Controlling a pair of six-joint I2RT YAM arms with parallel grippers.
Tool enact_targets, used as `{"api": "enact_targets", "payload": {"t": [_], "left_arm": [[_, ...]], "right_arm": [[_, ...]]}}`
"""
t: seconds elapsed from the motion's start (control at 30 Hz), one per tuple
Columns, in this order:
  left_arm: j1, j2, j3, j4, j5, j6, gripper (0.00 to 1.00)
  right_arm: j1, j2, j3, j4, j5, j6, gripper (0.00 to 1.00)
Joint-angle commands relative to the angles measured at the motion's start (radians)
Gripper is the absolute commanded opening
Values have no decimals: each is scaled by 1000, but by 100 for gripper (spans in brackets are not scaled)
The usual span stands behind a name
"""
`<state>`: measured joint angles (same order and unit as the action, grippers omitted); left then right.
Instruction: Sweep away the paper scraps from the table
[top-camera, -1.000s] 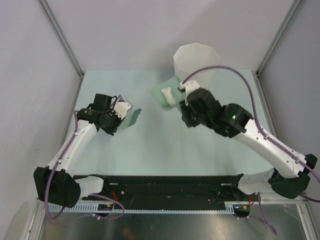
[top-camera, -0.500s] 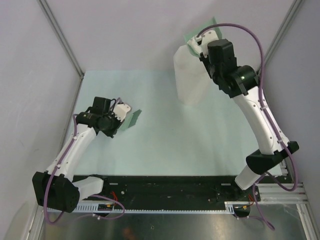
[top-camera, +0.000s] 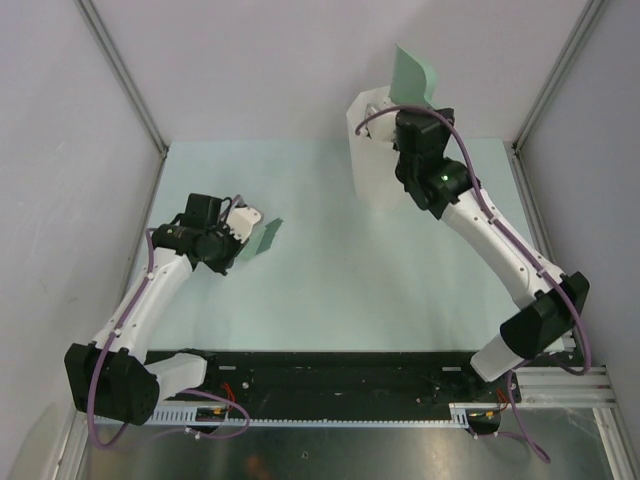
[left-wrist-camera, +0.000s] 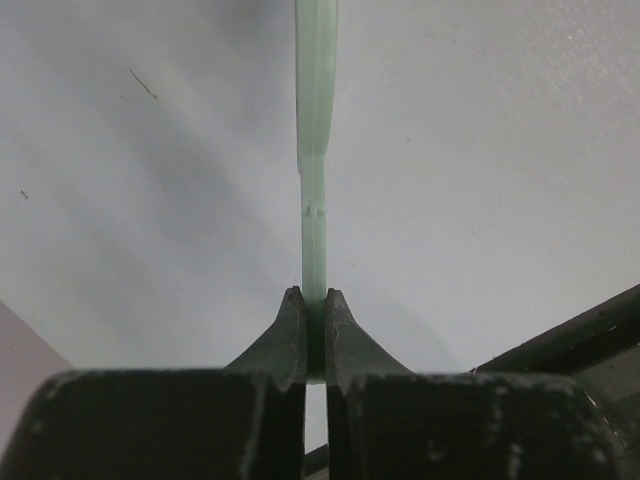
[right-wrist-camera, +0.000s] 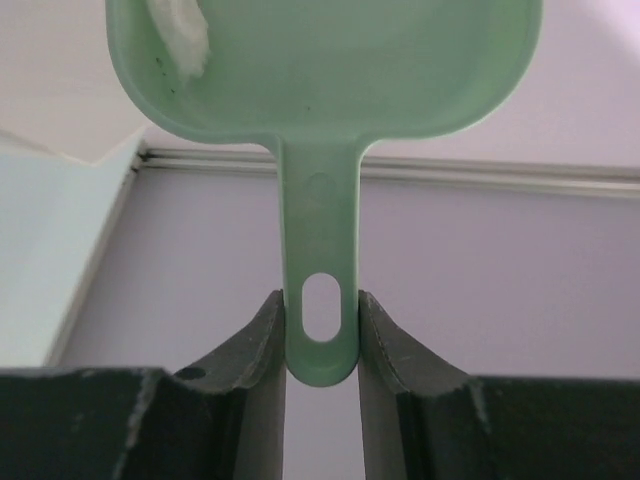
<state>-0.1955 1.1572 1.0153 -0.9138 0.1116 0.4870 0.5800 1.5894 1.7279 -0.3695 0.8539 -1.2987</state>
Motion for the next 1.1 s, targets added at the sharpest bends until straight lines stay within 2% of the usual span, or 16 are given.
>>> {"api": "enact_targets", "payload": {"t": [0.0, 0.2, 0.27, 0.4, 0.53, 0.6, 0.63, 0.67, 0.73, 0.77, 0.87, 0.9, 1.0, 1.07], "left_arm": [[8, -22, 26, 26, 11, -5, 0], [8, -28, 25, 26, 10, -5, 0], [8, -31, 23, 26, 7, -1, 0], [8, -36, 16, 26, 7, -4, 0], [10, -39, 9, 26, 11, -4, 0], [8, -36, 15, 26, 13, -7, 0], [8, -33, 17, 27, 16, -11, 0], [8, -31, 22, 27, 20, -14, 0], [8, -34, 35, 30, 23, -25, 0], [8, -33, 40, 32, 34, -28, 0], [10, -31, 63, 33, 42, -41, 0], [10, -28, 72, 33, 42, -45, 0], [16, -25, 91, 41, 30, -56, 0], [27, -25, 100, 47, 23, -59, 0]], "right_arm": [[-29, -137, -115, 262, -59, -445, 0], [-49, -172, -198, 311, -70, -575, 0], [-57, -193, -232, 336, -116, -637, 0], [-58, -189, -237, 409, -121, -640, 0], [-5, -186, -168, 514, -93, -509, 0], [36, -181, -95, 465, -90, -247, 0], [55, -183, -20, 340, -102, -144, 0], [90, -186, 14, 272, -122, 89, 0], [119, -213, 50, 107, -214, 310, 0], [144, -227, 56, 72, -249, 496, 0], [181, -278, 3, -11, -396, 755, 0], [190, -290, -22, -20, -427, 911, 0], [216, -331, -143, 7, -554, 1123, 0], [236, -339, -204, 23, -657, 1196, 0]]}}
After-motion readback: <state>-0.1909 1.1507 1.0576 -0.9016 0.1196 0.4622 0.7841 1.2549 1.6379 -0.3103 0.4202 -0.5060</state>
